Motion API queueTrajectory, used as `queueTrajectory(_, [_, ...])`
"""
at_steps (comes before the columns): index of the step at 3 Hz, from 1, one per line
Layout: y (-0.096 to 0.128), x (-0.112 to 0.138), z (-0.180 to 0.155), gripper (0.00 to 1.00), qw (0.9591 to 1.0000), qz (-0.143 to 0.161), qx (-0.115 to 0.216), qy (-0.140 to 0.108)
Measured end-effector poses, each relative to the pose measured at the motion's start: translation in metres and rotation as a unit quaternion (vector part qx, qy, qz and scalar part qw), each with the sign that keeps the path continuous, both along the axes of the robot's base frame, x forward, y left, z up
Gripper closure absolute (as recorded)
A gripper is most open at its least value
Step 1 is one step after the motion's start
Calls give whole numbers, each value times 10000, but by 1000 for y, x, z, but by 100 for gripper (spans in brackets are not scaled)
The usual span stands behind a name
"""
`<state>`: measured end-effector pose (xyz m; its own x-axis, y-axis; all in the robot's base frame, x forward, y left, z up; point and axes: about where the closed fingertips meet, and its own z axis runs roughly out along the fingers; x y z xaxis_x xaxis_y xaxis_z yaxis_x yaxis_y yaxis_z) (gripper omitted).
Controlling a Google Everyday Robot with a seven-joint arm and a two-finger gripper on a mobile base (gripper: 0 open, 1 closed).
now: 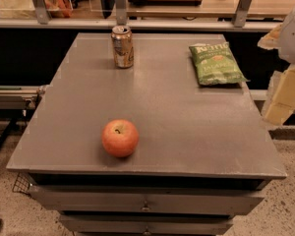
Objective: Pick orange can
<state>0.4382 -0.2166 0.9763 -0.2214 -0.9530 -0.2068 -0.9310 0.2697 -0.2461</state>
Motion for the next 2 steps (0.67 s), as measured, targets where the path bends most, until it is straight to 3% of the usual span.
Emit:
queueTrajectory(1, [0, 0, 0, 0, 10000, 0, 1, 0])
queueTrajectory(2, [5, 13, -7, 0, 9989, -60, 447, -112])
